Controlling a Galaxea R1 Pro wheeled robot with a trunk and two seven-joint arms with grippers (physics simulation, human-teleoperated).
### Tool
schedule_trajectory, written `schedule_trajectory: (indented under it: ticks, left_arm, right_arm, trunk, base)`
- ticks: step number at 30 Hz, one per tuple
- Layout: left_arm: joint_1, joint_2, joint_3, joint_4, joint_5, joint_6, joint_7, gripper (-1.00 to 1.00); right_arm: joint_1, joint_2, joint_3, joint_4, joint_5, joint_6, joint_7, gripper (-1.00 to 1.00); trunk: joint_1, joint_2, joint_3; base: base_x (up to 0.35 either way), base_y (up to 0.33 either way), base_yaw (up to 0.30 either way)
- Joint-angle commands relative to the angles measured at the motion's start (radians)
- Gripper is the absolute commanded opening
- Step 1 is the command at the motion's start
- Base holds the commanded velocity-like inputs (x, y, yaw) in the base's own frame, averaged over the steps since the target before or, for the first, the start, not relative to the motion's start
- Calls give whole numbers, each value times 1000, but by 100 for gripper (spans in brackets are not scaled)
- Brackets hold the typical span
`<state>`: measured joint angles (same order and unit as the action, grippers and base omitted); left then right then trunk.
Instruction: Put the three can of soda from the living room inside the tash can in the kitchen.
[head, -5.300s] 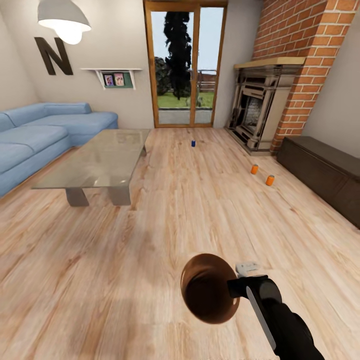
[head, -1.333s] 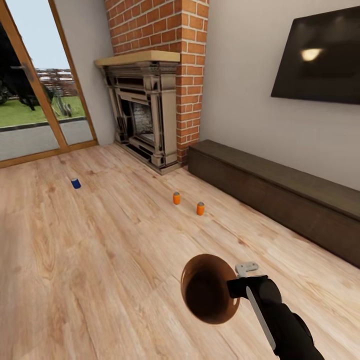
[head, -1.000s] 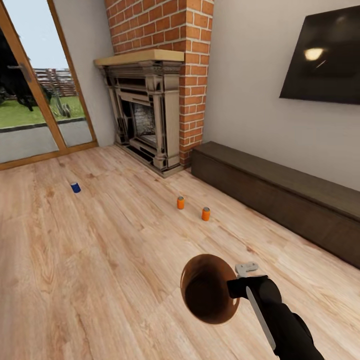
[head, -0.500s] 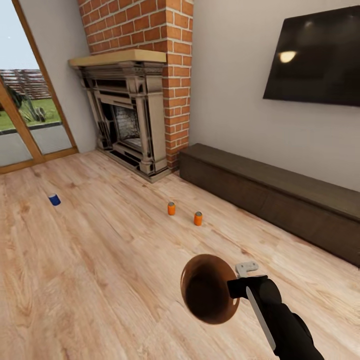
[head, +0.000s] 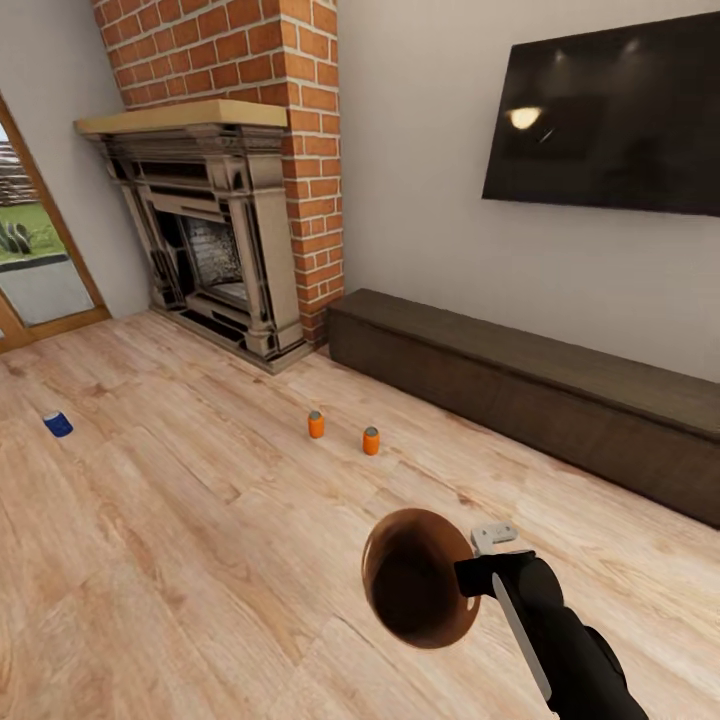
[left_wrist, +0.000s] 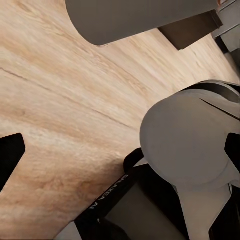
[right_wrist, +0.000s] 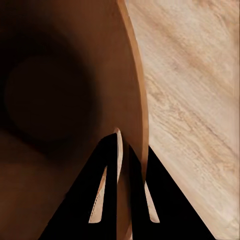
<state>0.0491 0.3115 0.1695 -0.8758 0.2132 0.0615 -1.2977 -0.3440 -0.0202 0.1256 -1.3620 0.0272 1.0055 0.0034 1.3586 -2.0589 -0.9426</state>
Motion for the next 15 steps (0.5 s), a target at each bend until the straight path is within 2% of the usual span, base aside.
schedule_trajectory:
  ticks: [1, 12, 15]
  left_arm:
    - [0, 0, 0, 0, 0, 0, 0, 100]
    - [0, 1, -1, 0, 0, 0, 0, 100]
    - [0, 1, -1, 0, 0, 0, 0, 100]
  right_arm:
    - [0, 0, 1, 0, -29, -1, 7, -100]
    - [0, 0, 1, 0, -29, -1, 7, -100]
    - [0, 0, 1, 0, -29, -1, 7, -100]
  trunk:
    - [0, 0, 0]
    - [0, 0, 0]
    - [0, 0, 0]
  base:
    - [243, 176, -54]
    - [273, 197, -12]
    - [280, 202, -110]
